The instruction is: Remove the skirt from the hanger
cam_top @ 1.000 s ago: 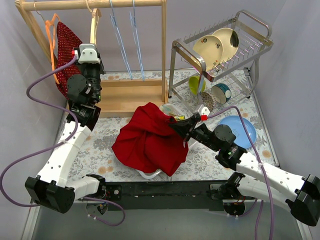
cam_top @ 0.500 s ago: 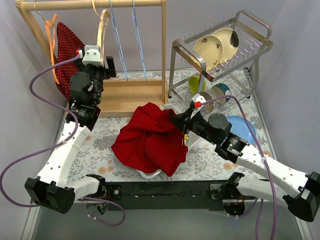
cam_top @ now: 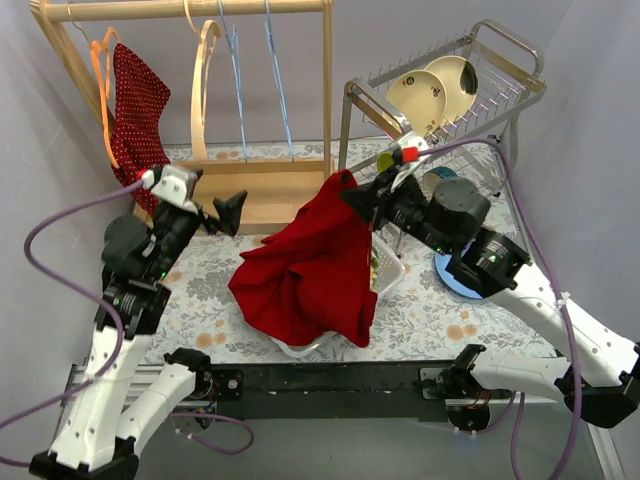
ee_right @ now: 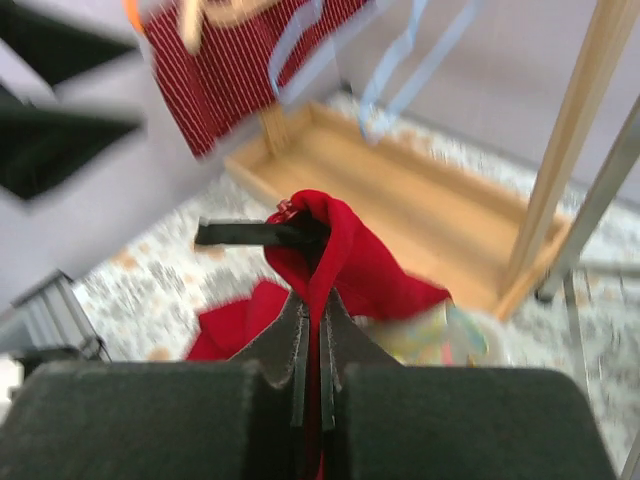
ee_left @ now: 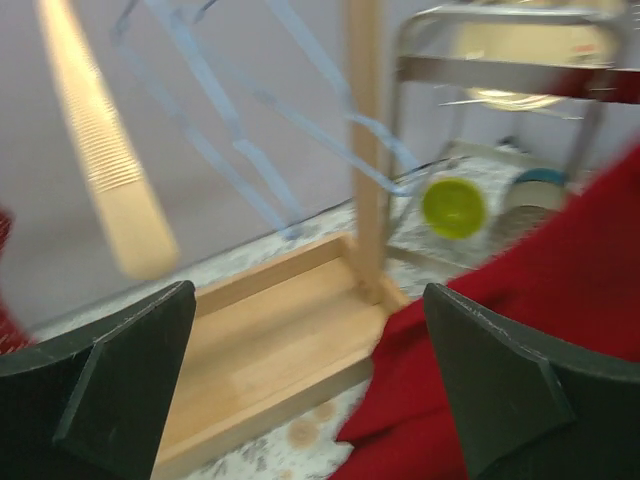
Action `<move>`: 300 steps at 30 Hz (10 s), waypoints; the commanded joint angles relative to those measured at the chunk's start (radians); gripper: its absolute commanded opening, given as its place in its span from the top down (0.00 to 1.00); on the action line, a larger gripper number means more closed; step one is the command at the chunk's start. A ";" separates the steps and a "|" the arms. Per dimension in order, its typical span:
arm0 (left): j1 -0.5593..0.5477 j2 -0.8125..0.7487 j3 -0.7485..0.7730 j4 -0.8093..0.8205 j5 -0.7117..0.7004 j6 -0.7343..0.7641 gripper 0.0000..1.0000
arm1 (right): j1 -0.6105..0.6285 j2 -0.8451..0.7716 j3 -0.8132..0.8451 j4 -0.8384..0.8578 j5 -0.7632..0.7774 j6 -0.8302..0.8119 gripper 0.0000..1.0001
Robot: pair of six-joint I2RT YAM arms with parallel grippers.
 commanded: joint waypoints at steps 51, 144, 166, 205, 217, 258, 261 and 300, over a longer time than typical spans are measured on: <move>-0.027 -0.314 -0.396 0.314 0.662 -0.052 0.04 | -0.177 0.610 0.476 1.187 -1.262 0.399 0.99; -0.366 -0.107 -0.475 0.483 -0.506 0.002 0.02 | -0.182 -0.237 -0.412 -0.366 -0.311 -0.184 0.18; -0.366 -0.087 -0.463 0.443 -0.553 -0.003 0.02 | -0.154 -0.431 -0.762 -0.134 -0.440 0.182 0.20; -0.365 -0.090 -0.460 0.443 -0.662 0.000 0.02 | -0.140 -0.106 -0.561 0.487 -0.349 0.293 0.99; -0.365 -0.092 -0.461 0.446 -0.679 0.003 0.02 | -0.002 0.140 -0.762 0.337 0.037 0.367 0.99; -0.365 -0.104 -0.460 0.447 -0.744 0.006 0.02 | 0.036 0.391 -0.552 0.125 0.090 0.276 0.84; -0.366 -0.108 -0.461 0.447 -0.759 0.009 0.02 | 0.032 0.397 -0.532 0.127 0.128 0.247 0.83; -0.365 -0.099 -0.360 0.354 -0.895 -0.035 0.04 | 0.092 0.592 -0.243 0.351 -0.084 0.293 0.78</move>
